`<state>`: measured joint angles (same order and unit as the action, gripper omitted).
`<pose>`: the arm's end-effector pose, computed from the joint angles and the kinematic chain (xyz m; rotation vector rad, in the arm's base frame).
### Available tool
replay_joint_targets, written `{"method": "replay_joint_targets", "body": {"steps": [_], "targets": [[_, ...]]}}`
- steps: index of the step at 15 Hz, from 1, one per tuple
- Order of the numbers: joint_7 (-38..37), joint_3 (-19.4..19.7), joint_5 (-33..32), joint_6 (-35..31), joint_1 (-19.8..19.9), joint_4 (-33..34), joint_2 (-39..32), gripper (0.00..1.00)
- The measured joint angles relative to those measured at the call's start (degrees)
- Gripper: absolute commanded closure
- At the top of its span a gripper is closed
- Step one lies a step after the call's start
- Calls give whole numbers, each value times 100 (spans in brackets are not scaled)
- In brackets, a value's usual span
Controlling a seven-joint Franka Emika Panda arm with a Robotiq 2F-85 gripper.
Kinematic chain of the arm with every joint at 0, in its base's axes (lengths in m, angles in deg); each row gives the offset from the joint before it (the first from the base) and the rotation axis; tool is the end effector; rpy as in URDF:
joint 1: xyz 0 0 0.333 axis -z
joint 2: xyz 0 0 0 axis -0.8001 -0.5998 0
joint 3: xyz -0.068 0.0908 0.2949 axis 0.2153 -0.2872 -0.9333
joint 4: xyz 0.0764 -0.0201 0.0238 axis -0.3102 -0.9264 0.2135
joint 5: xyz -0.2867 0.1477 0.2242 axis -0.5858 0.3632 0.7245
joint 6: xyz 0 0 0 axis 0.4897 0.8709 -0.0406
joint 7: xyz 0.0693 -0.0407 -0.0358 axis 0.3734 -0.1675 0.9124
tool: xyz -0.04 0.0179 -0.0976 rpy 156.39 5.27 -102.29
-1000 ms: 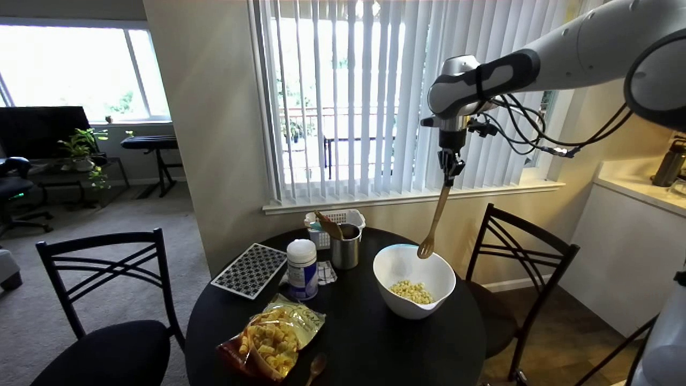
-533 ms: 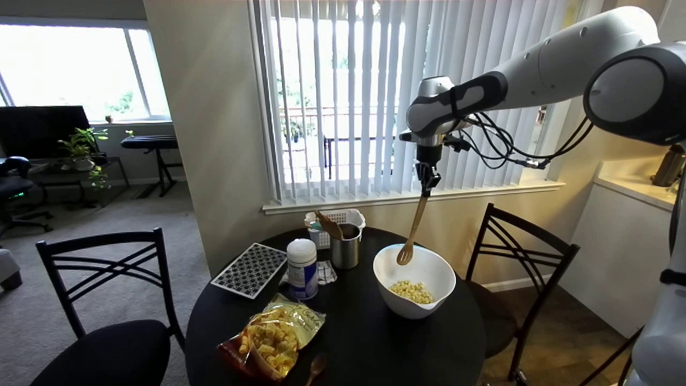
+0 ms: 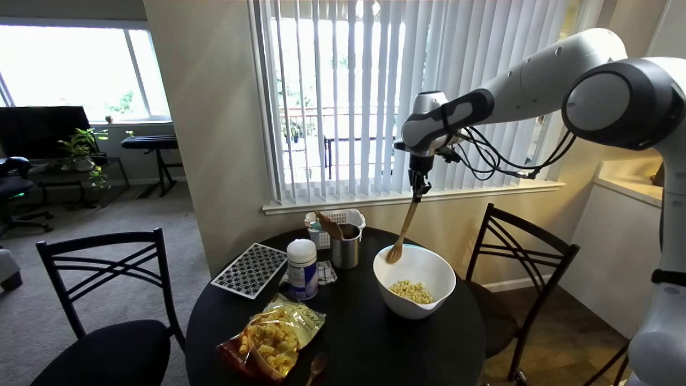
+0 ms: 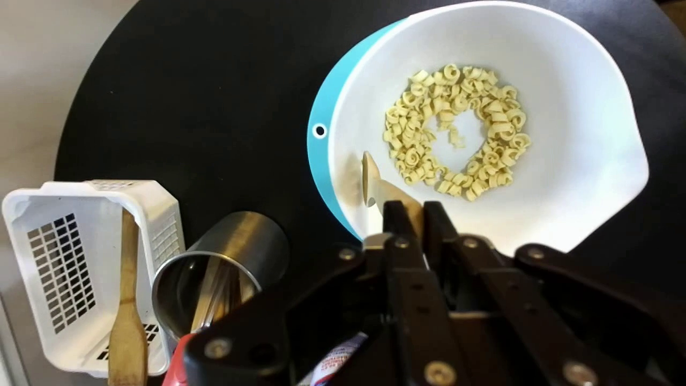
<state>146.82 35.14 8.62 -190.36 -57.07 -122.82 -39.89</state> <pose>0.6569 0.0549 0.4095 2.2436 2.0087 0.0579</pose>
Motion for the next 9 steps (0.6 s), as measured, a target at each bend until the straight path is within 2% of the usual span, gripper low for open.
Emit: {"method": "replay_joint_targets", "body": {"steps": [9], "targets": [[0, 20, -71, -310, 438, -263, -493, 95]]}}
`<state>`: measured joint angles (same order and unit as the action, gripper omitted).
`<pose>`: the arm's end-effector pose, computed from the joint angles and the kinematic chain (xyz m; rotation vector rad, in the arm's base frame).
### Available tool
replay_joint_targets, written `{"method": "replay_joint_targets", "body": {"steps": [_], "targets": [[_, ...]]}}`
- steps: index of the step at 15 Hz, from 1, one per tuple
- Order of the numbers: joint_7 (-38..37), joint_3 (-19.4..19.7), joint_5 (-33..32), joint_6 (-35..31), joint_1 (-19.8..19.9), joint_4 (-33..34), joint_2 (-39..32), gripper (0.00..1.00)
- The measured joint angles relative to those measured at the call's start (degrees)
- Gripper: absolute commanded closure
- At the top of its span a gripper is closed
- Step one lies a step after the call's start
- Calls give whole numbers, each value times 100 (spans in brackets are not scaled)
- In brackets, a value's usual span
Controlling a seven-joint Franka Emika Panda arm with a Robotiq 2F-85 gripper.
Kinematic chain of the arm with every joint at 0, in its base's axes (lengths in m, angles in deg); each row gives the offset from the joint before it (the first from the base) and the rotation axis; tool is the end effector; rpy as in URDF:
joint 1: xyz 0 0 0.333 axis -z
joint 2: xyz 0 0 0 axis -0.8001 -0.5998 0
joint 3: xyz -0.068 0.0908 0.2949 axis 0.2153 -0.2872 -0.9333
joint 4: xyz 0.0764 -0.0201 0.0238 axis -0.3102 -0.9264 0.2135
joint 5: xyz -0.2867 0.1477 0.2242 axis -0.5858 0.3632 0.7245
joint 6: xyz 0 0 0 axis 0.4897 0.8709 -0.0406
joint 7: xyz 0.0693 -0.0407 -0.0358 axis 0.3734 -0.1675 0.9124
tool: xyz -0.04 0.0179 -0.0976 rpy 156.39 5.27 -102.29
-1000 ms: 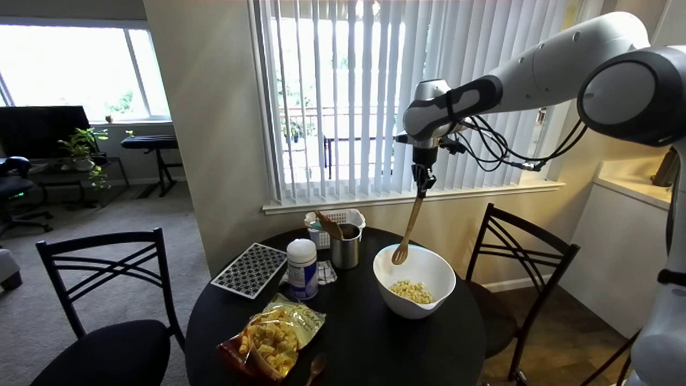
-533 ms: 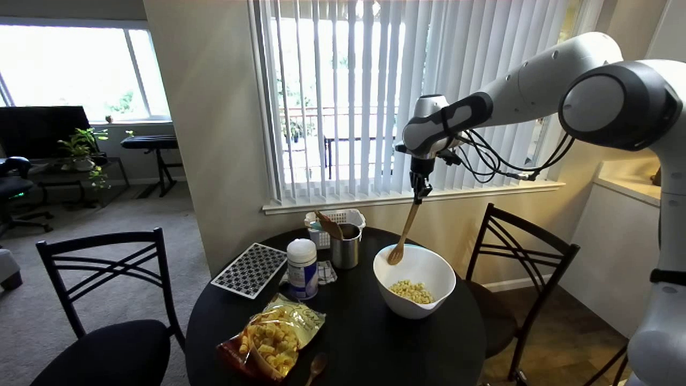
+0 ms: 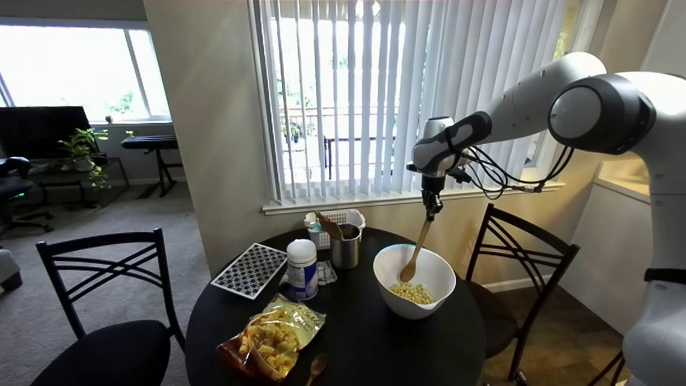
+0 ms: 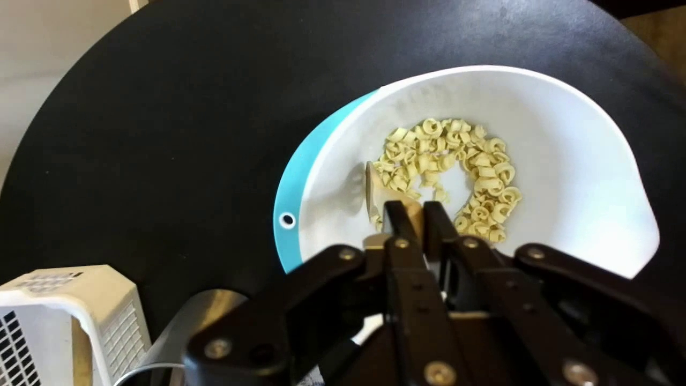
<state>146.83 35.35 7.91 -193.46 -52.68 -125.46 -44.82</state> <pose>0.6577 0.0027 0.3364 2.3402 1.9623 -0.0480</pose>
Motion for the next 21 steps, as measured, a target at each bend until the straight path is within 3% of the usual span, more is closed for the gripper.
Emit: {"method": "replay_joint_targets", "body": {"steps": [12, 16, 21], "targets": [[228, 140, -1238, 116, 33, -490, 415, 95], [752, 32, -1206, 124, 31, -736, 627, 95], [1566, -166, -552, 466, 32, -819, 867, 95]]}}
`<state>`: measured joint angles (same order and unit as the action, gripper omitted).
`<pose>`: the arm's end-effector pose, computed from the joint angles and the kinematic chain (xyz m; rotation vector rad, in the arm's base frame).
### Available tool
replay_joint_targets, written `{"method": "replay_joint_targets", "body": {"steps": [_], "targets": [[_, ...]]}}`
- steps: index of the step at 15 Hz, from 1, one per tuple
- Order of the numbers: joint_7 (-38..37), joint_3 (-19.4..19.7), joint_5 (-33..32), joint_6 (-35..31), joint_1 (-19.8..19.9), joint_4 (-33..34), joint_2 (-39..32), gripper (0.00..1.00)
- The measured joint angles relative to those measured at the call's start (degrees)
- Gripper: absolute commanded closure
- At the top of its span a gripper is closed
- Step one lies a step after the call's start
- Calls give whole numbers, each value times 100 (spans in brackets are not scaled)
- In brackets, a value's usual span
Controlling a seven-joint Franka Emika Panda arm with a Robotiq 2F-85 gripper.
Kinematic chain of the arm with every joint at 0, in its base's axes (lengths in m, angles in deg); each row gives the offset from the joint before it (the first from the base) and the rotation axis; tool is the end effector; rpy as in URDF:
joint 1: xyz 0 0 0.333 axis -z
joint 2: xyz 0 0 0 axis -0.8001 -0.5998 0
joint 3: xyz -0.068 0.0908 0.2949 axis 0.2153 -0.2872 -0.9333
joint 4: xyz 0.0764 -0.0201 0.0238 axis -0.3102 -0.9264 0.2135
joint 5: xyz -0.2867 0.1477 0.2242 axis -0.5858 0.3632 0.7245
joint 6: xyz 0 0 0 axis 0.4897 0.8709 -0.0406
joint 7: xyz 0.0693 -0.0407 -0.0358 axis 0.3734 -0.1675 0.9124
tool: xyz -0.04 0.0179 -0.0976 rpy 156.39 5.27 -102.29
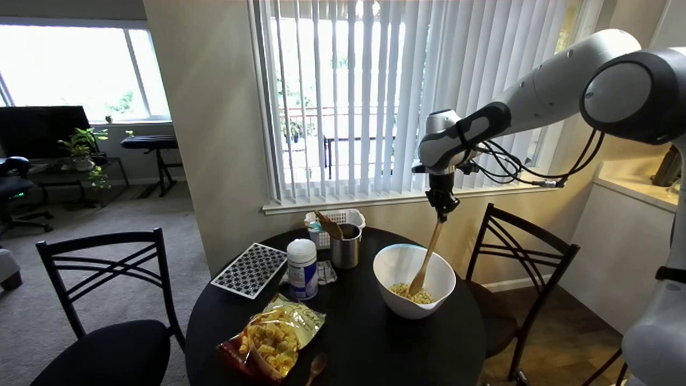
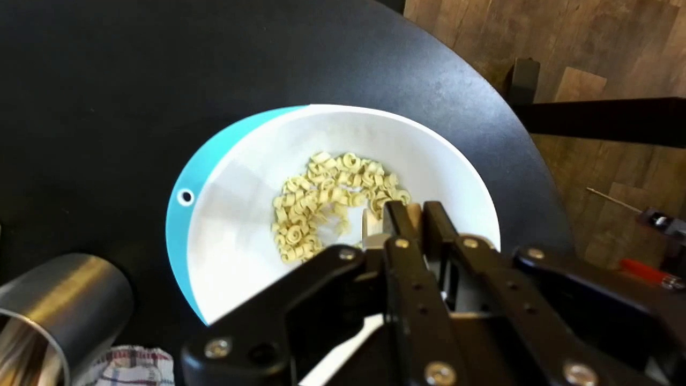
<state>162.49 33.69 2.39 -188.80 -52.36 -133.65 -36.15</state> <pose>0.6107 0.0105 0.3614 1.9629 2.3273 -0.2275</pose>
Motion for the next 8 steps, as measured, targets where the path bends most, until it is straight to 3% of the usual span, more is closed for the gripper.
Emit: {"method": "replay_joint_targets", "body": {"steps": [5, 8], "targets": [[533, -52, 126, 430, -3, -1, 217, 95], [532, -10, -487, 407, -25, -28, 238, 95]]}}
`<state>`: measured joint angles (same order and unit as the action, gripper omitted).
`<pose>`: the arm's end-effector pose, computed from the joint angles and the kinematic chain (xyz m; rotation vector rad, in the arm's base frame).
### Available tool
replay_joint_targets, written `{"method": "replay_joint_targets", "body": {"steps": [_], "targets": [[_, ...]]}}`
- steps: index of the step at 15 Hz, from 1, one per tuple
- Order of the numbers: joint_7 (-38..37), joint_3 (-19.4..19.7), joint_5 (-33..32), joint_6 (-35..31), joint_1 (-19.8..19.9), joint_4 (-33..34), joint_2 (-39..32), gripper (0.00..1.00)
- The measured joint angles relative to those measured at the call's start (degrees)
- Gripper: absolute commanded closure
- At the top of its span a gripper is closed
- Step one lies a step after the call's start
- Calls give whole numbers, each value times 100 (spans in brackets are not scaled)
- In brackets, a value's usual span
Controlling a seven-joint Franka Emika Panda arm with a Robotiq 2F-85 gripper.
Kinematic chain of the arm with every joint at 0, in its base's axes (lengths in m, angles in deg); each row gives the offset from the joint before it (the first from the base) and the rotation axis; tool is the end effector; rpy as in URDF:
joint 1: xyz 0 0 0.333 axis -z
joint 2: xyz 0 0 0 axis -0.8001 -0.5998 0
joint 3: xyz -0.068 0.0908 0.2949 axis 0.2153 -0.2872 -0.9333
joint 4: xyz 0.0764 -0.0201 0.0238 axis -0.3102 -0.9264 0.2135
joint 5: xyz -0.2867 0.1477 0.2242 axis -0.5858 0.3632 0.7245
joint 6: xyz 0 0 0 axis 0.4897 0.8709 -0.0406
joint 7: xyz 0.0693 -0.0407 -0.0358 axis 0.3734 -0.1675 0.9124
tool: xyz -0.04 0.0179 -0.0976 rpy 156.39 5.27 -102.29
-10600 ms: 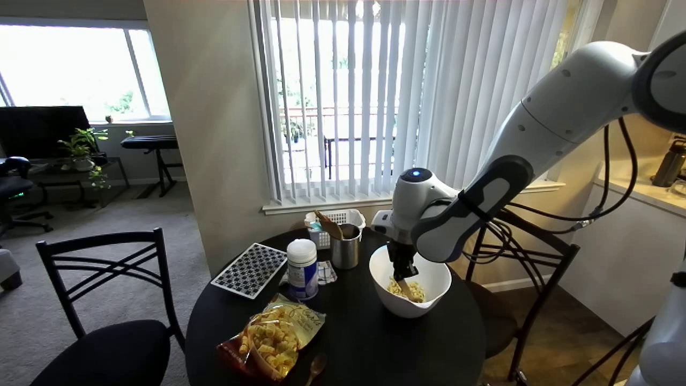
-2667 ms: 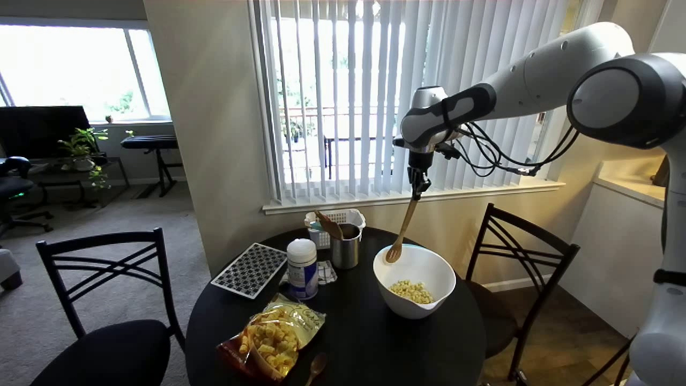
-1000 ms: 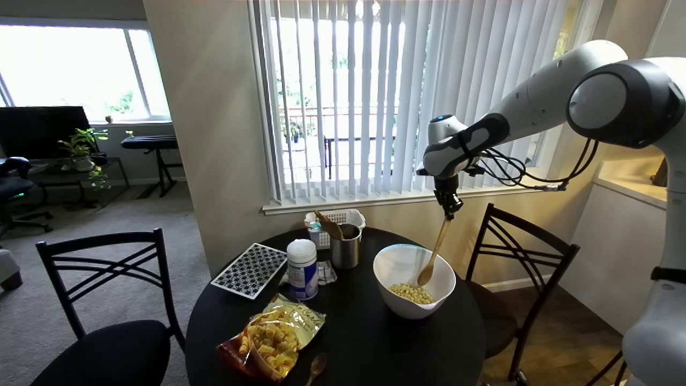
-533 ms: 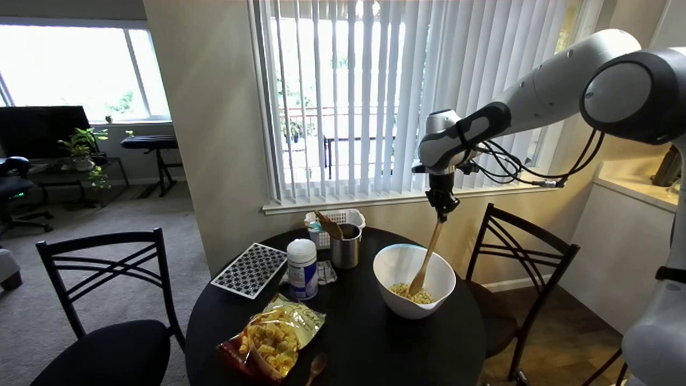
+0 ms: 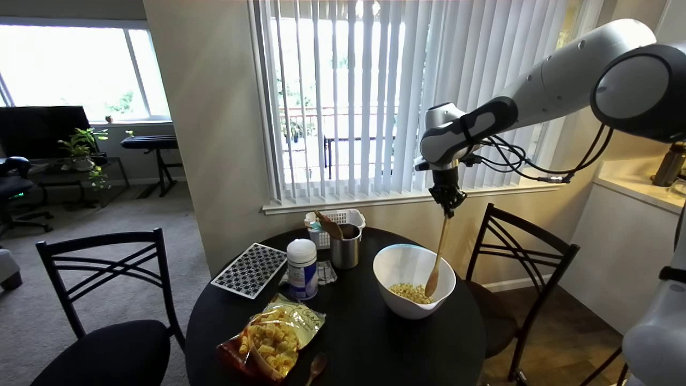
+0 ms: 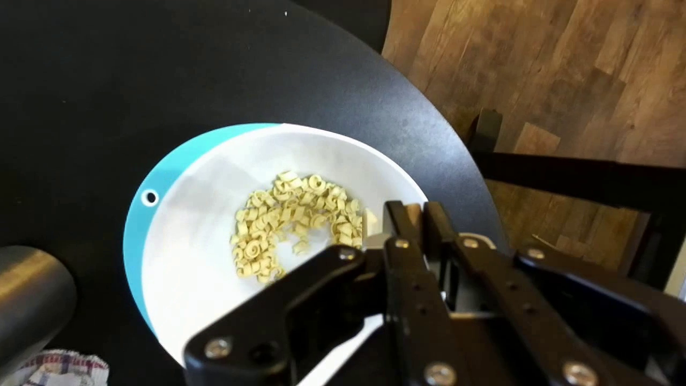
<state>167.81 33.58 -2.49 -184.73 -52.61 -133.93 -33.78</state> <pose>0.6009 0.0076 0.3796 1.7832 2.4225 -0.3565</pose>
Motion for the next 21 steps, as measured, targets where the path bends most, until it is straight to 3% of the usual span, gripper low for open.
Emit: {"method": "replay_joint_targets", "body": {"steps": [9, 18, 21], "targets": [[0, -148, -33, -77, -189, -20, -8, 95], [-29, -18, -238, -821, -178, -348, -614, 95], [-29, -153, 16, -826, -189, -249, -660, 95]]}}
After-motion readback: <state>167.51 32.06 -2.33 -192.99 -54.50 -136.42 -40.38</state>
